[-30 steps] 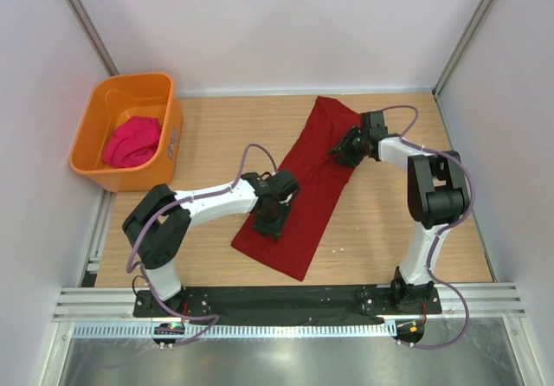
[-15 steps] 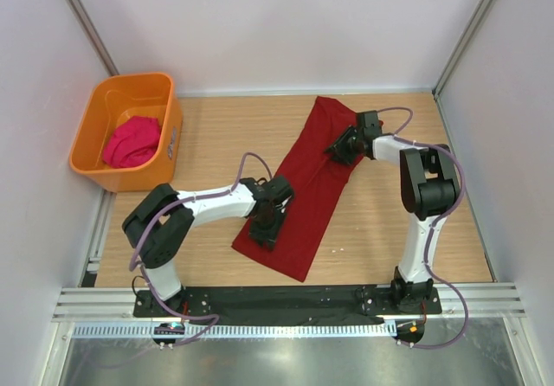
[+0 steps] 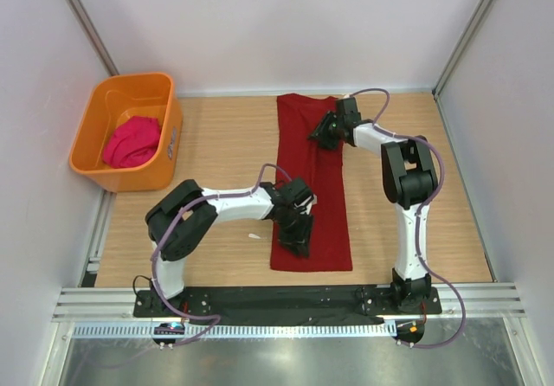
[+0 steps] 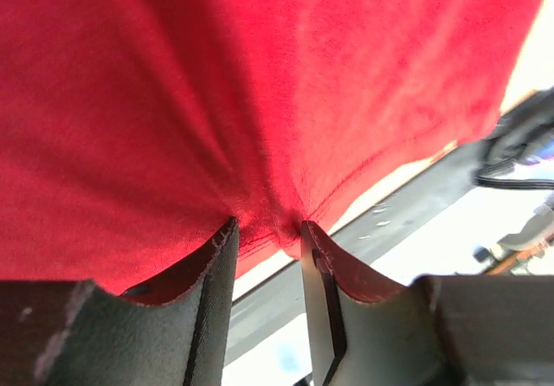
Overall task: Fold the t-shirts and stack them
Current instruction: Fold the tshirt
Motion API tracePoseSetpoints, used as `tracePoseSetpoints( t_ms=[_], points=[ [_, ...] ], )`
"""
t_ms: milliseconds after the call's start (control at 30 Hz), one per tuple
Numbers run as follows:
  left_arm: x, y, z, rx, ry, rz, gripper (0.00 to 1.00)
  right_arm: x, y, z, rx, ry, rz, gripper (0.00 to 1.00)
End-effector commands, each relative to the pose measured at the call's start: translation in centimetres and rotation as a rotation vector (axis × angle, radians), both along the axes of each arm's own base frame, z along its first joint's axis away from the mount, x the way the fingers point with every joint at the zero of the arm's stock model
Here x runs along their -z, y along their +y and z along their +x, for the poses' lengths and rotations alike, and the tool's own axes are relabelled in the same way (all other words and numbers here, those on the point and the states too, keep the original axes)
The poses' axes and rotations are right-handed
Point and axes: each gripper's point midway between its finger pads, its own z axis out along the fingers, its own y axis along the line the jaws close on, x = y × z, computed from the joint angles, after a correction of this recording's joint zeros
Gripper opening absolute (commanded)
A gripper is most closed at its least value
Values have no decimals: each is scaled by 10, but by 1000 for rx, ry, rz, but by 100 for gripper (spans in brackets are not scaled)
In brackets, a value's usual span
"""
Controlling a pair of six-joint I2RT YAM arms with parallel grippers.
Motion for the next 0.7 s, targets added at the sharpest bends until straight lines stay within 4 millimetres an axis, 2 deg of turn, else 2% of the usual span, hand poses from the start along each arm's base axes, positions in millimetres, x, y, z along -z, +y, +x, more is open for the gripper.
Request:
tracePoseSetpoints(
  t_ms=[0,33,67,133,167,233,267,333,367,400,467,500,533,567,667],
  points=[
    [18,-18,-6,-35,30,-33,41,-21,1,9,-11,-66,-45,45],
    [11,-17,-5,-38,18,-42,46,-19,-7,1,-23,-39,-88,50],
    [6,-17,-5,-35,12,-53,48,-26,-15,-1,-15,-43,-133,52],
    [-6,-13,-5,-34,-10,-60,53,-28,-29,-15,-65,-3,-220,56],
    [-23,-13,-3,-33,-37,-88,57,-38,-35,-18,-69,-17,-249,58],
    [-37,-7,-2,-27,-61,-94,59,-45,-45,-27,-95,-14,-297,62],
    [-53,-3,5,-43,-98,-117,59,-52,-50,-28,-119,-36,-325,63],
    [-66,5,9,-66,-118,-129,59,-68,-57,-35,-129,-51,-350,64],
    [-80,9,18,-92,-146,-157,60,-72,-61,-37,-139,-57,-362,65],
    [-88,11,21,-106,-158,-173,60,-81,-62,-40,-139,-65,-361,66],
    [-100,17,33,-141,-187,-196,61,-84,-65,-44,-135,-62,-348,67],
    [-110,20,37,-153,-209,-215,61,-86,-64,-46,-138,-61,-334,68],
    [-114,27,50,-179,-239,-214,62,-86,-58,-49,-144,-67,-302,66],
    [-114,31,55,-190,-248,-208,62,-86,-54,-50,-131,-61,-267,65],
    [-110,39,66,-215,-241,-204,61,-82,-36,-51,-151,-68,-170,49]
  ],
)
